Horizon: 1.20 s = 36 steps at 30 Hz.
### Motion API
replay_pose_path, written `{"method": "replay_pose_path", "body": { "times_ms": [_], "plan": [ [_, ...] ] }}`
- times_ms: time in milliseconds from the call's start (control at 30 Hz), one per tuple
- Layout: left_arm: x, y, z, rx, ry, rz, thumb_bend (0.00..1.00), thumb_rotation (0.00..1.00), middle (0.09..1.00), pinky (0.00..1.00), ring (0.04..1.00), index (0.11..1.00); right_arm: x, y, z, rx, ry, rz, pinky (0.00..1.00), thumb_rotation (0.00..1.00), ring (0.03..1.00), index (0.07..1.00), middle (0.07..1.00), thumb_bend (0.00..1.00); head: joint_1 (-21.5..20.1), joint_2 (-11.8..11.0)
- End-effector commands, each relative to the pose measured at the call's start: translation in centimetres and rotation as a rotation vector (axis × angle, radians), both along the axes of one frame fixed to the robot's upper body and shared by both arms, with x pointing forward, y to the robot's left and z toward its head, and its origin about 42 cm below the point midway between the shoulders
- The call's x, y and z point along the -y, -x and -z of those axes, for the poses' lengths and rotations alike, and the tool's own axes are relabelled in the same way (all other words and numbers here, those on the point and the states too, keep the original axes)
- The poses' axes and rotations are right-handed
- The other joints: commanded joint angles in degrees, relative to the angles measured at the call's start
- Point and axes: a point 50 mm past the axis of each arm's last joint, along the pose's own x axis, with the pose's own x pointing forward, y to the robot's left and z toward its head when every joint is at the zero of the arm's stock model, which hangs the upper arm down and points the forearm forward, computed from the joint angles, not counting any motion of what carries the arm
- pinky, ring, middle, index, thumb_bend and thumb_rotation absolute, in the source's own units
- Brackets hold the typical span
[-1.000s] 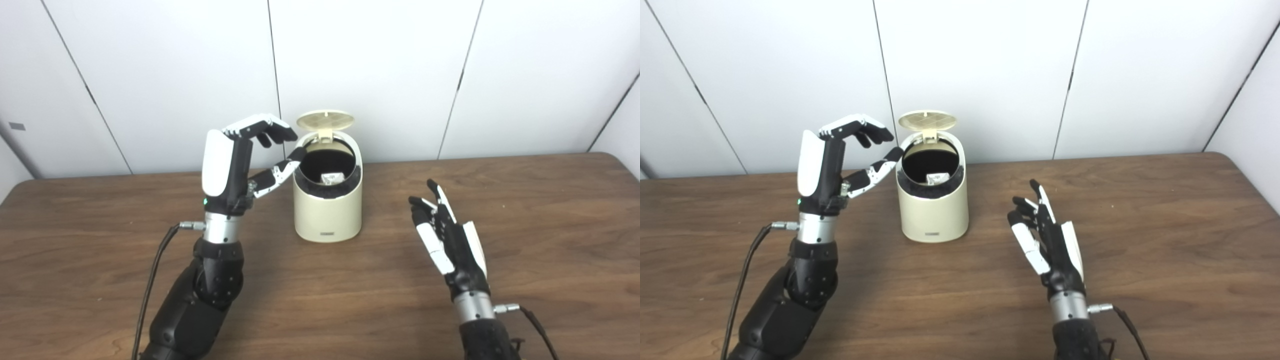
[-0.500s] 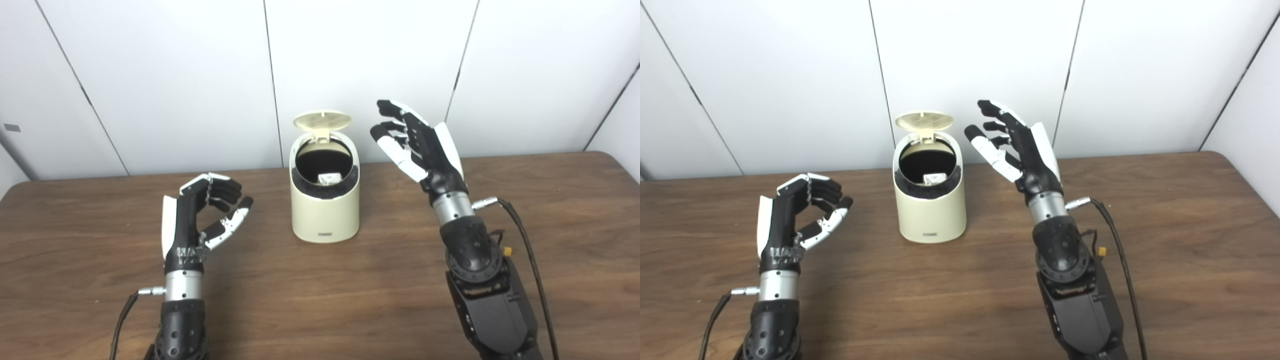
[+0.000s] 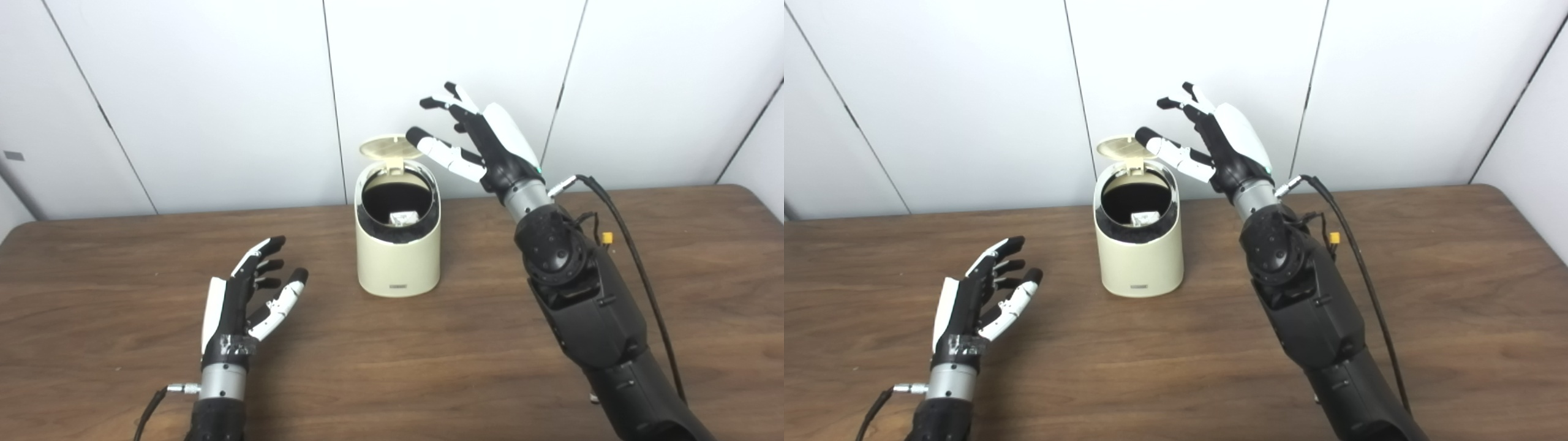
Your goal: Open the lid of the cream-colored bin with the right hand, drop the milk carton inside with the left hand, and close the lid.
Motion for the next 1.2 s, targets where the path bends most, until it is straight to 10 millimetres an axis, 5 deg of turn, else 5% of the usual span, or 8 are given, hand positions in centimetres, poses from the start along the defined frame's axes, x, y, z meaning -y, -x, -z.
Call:
{"method": "replay_pose_path", "body": {
  "times_ms": [0,333,1067,1167],
  "plan": [
    [0.2,-0.1,-1.4,0.053,0.003,0.004,0.52,0.47,0.863,0.71,0.796,0.868,-0.4,0.0,-2.9,0.094,0.032,-0.004,0.92,0.89,0.996,0.797,0.999,0.52,-0.12,0.14],
    [0.0,-0.8,-1.4,0.043,-0.015,-0.009,0.48,0.47,0.887,0.73,0.821,0.871,-0.2,1.4,-2.3,0.091,0.090,0.037,1.00,0.96,1.000,0.674,1.000,0.56,-0.09,0.31],
    [0.1,-1.3,-1.7,0.054,-0.013,-0.002,0.44,0.57,0.896,0.78,0.859,0.878,-0.7,4.5,0.8,0.163,0.285,0.021,1.00,0.85,1.000,0.697,1.000,0.52,-0.23,0.85],
    [0.1,-1.3,-1.6,0.048,-0.034,-0.010,0.44,0.70,0.898,0.82,0.876,0.878,-1.5,4.8,1.7,0.158,0.364,0.012,1.00,0.83,1.000,0.703,1.000,0.53,-0.66,1.01]
  ]
}}
